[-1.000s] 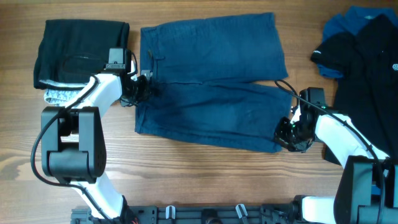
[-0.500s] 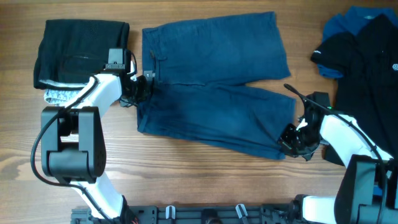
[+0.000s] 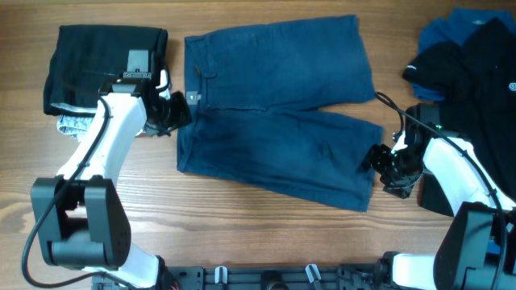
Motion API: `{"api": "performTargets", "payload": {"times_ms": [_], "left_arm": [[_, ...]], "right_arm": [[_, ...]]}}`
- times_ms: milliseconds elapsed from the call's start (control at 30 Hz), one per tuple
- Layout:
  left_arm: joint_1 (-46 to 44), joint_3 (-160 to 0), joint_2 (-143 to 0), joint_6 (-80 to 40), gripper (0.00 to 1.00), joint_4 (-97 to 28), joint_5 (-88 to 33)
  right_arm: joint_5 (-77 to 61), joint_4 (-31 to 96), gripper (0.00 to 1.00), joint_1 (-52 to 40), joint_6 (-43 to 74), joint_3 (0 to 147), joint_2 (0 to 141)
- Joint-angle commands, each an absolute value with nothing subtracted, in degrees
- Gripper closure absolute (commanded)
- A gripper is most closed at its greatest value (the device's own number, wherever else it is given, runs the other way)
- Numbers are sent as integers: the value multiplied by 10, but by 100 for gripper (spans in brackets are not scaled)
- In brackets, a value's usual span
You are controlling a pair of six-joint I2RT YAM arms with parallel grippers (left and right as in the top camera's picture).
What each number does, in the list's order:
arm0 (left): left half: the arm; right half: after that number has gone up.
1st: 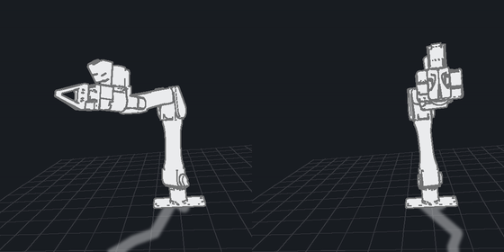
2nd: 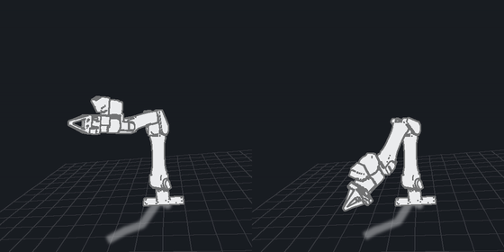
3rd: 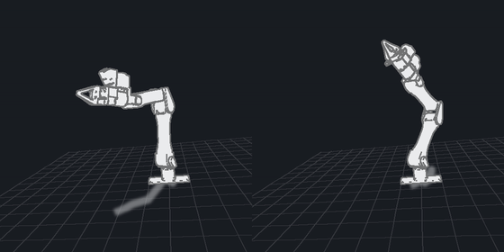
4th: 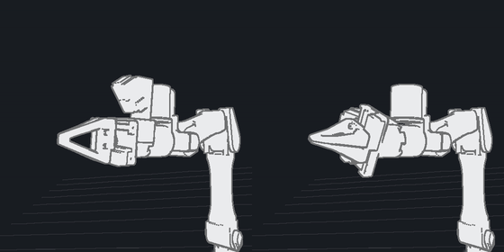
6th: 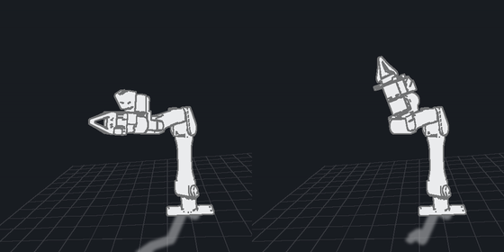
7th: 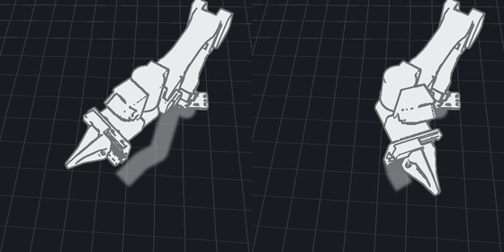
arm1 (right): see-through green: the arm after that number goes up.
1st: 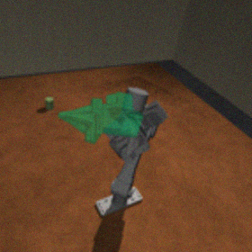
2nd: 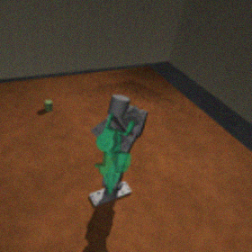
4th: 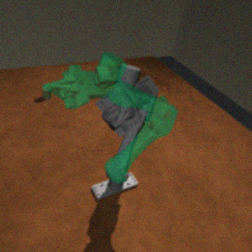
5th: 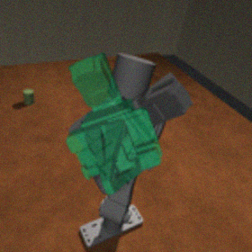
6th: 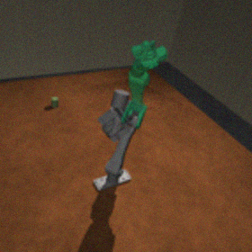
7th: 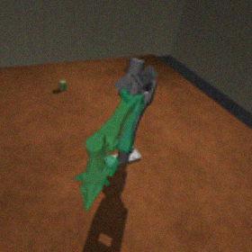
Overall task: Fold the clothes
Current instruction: 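Grasp the left waistband corner with left gripper, right leg hem with right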
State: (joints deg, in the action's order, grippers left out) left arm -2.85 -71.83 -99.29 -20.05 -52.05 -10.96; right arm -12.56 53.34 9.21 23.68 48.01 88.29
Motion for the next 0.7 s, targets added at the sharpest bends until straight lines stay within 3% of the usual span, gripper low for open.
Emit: {"api": "performTargets", "payload": {"times_ms": [0,67,100,233,400,500,667], "left_arm": [[-28,-693,-1005,-197,50,-603,-115],[-27,-669,-1005,-197,32,-627,-115],[-27,-659,-1005,-198,29,-632,-115],[-27,-615,-1005,-201,28,-625,-115],[-27,-587,-1005,-217,29,-571,-124],[-27,-587,-1005,-217,29,-550,-126],[-28,-587,-1005,-217,32,-530,-126]], "right_arm": [[-119,547,21,94,222,488,890],[-121,556,20,94,221,488,890],[-121,564,18,94,223,488,890],[-142,594,10,94,227,481,890],[-187,576,10,94,258,445,890],[-185,569,10,94,269,427,890],[-185,553,20,94,302,404,890]]}}
